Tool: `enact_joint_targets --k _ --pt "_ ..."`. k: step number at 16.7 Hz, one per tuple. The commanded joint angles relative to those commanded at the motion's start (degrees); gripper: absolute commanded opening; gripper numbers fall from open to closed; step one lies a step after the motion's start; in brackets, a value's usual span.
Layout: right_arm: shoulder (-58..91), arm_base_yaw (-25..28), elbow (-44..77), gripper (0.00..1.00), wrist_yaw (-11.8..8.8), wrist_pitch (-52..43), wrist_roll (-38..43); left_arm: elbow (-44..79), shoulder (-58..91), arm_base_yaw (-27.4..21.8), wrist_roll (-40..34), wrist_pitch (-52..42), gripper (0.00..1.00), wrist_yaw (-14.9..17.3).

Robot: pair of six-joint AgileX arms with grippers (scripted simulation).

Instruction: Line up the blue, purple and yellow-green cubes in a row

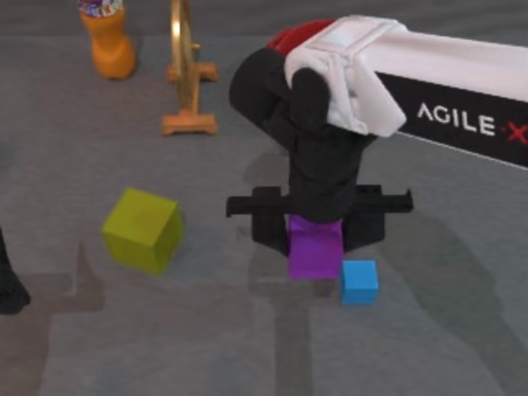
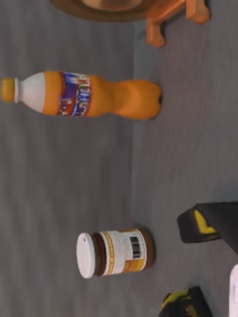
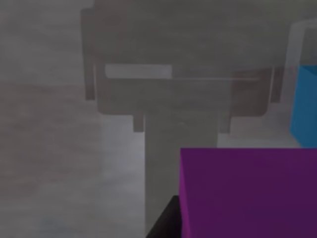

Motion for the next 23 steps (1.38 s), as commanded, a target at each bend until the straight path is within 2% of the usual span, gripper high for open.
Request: enact_joint_targets --k 4,10,15,23 --pt "0.5 -0.2 -1.8 0.0 -0.1 2.4 0.1 0.0 0.0 0.0 0.0 0.0 1.0 0.0" --pt "3.8 0.2 -9.2 0.0 0.0 13.3 0.3 0.0 0.0 0.0 0.0 0.0 1.0 0.0" --pt "4.2 0.2 -9.9 0.0 0.0 14.1 0.3 0.0 0.0 0.0 0.0 0.0 1.0 0.0" --pt "4.2 0.2 -9.9 0.6 0.0 14.1 0.3 0.0 0.0 0.0 0.0 0.0 1.0 0.0"
